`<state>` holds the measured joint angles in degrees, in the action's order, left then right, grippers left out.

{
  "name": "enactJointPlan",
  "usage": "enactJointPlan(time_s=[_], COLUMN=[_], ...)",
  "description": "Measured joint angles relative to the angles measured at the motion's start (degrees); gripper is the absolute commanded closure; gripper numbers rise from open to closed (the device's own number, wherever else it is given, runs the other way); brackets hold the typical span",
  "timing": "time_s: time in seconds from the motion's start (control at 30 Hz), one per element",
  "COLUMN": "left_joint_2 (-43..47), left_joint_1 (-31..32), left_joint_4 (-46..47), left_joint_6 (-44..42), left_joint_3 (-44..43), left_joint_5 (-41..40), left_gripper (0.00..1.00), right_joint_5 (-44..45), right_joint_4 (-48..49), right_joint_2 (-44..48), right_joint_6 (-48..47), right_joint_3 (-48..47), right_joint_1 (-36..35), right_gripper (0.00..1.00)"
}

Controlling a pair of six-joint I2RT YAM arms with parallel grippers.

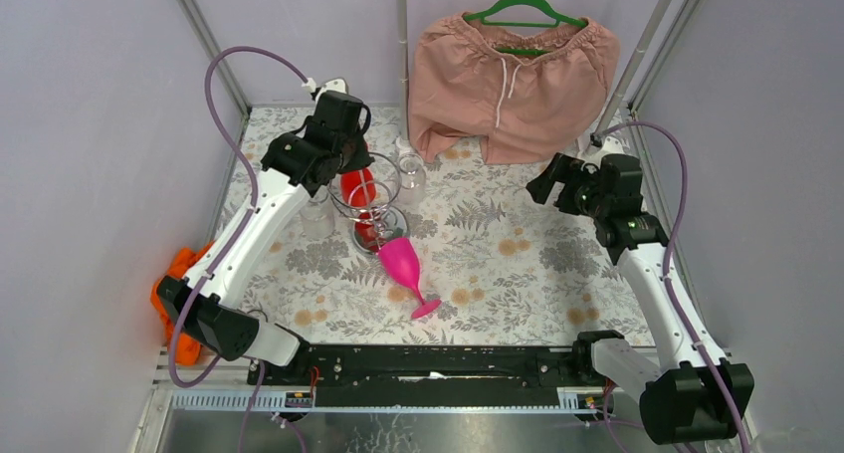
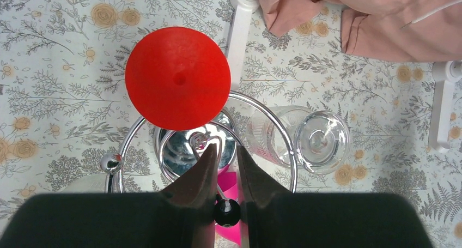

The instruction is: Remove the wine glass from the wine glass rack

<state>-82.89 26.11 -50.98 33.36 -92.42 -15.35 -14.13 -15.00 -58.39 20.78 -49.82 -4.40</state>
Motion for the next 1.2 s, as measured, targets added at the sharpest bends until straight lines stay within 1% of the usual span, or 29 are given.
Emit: enactJointPlan(time_s=[0.2,0.37,0.57,0.63,0.7,0.77,0.87,1.1,1.2], left_joint_2=[0.0,-0.2,-0.1,-0.1,-0.1,-0.2,-0.5,-2.4,-2.2], left_joint_1=[1.8,3.4,3.8,3.8,3.8,3.8,3.9,3.9,4.1], left_joint_4=[0.1,0.4,5.4,6.8,7.6,8.3,9.2,9.3,8.9], left_joint_6=[0.5,0.8,1.0,1.0,1.0,1.0,0.9,1.4,1.7], left_joint_3=[-0.1,0.0,2.4,3.0,3.3,3.5,3.6,5.8,6.7], left_joint_5=[-0.3,0.0,-0.3,-0.7,-0.9,-1.1,-1.3,-1.6,-1.6], left_gripper=[1.0,1.0,1.0,0.95,0.85,0.78,0.7,0.66,0.57], right_joint_5=[-0.1,0.1,1.7,2.7,3.3,4.3,5.5,7.7,8.7], right_joint_4=[-1.1,-2.4,-3.6,-4.3,-5.1,-6.0,-6.8,-7.0,-7.0], right_joint_2=[0.5,1.2,1.2,1.3,1.4,1.6,2.0,2.1,1.1], right_joint_6=[-0.4,-0.4,-0.4,-0.4,-0.3,-0.1,0.3,1.8,2.5], right_joint_3=[0.0,0.0,0.0,0.0,0.0,0.0,0.0,0.4,1.1], right_joint_1=[-2.3,-5.8,-11.8,-14.4,-16.8,-19.4,-22.9,-30.3,-33.3], right_gripper=[0.04,0.04,0.02,0.01,0.01,0.01,0.0,0.0,0.0])
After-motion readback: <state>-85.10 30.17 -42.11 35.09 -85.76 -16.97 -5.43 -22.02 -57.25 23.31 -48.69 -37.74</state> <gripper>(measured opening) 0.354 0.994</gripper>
